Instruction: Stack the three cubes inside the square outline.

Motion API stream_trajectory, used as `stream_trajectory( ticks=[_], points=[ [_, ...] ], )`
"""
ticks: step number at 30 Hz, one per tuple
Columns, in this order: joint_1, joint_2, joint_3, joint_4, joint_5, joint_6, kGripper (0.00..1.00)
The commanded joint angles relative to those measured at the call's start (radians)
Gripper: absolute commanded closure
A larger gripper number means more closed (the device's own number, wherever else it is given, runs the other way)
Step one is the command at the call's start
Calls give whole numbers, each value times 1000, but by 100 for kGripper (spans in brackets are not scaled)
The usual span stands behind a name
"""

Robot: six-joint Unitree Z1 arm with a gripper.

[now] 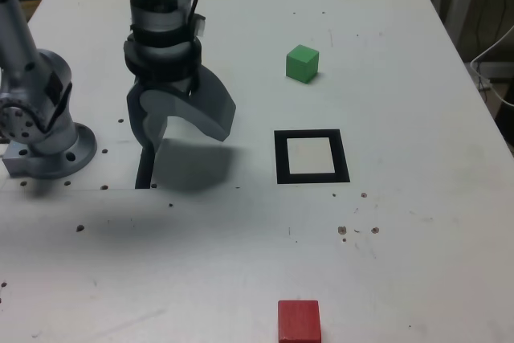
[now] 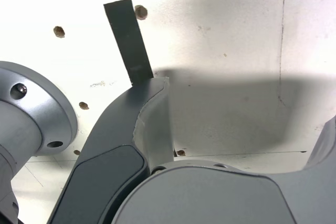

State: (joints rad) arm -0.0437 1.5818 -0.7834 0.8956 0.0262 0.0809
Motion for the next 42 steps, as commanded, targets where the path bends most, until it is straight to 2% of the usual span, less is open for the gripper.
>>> stream_trajectory(
  ticks=[1,12,15,21,27,30,36,42],
  points=[
    [-1,0,0,0,-4,2,0],
    [-2,-25,8,25,-10,-9,0],
    [-27,-41,-22,84,-12,-49,0],
    [-152,-63,-149,247,-5,-200,0],
    [-248,-42,-274,350,-8,-327,0],
    [-289,-20,-330,368,-32,-380,0],
    [-335,49,-416,375,-108,-435,0],
    [-372,117,-484,389,-119,-518,0]
  ],
)
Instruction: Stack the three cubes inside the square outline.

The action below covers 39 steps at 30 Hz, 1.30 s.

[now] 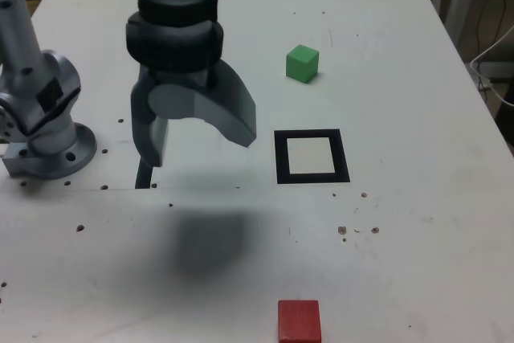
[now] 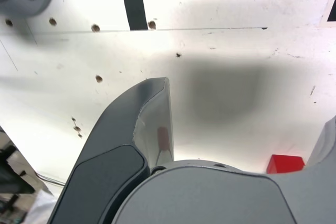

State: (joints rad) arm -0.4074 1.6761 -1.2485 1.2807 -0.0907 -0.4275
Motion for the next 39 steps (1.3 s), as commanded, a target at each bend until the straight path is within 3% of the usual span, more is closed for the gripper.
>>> stream_trajectory(
  ticks=[1,8,13,24,33,39],
  points=[
    [-14,37,-36,5,-3,-18,0],
    [-53,101,-82,-81,-33,-93,0],
    [-104,106,-102,-135,5,-149,0],
    [-181,125,-174,-118,36,-152,0],
    [-230,165,-232,-56,60,-169,0],
    [-243,219,-282,-22,48,-255,0]
  ],
)
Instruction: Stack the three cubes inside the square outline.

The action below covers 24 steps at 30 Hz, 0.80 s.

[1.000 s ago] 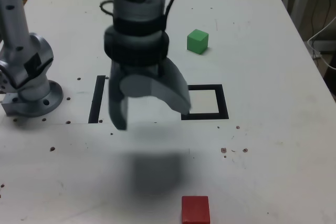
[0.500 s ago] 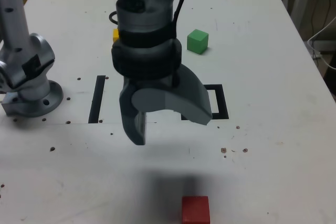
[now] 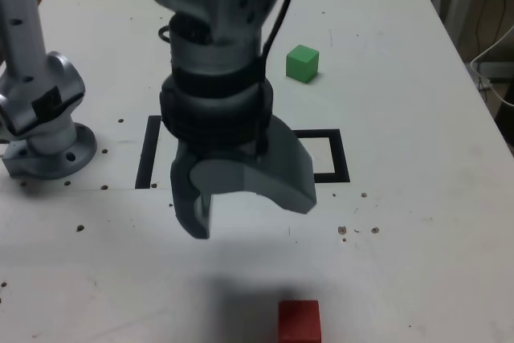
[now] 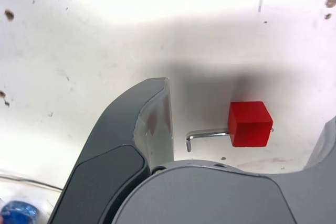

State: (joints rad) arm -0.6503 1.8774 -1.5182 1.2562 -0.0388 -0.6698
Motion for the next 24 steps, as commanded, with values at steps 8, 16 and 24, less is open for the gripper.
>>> stream_trajectory(
  ticks=[8,16,24],
  points=[
    [0,110,-111,-22,-55,-57,1],
    [-11,147,-135,-32,-65,-140,5],
    [-24,194,-128,-53,-83,-161,6]
  ],
)
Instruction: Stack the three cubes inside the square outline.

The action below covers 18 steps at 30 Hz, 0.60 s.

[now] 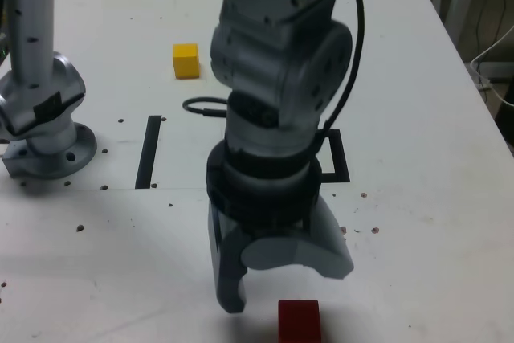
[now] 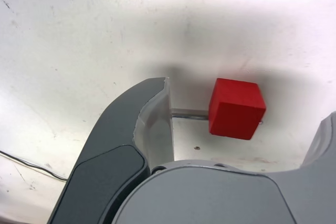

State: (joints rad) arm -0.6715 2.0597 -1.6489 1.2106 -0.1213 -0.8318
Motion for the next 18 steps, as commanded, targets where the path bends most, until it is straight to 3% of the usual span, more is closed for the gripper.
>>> stream_trajectory(
  ticks=[1,18],
  points=[
    [-3,16,4,-11,0,6,6],
    [-3,132,-34,-20,4,179,12]
  ],
)
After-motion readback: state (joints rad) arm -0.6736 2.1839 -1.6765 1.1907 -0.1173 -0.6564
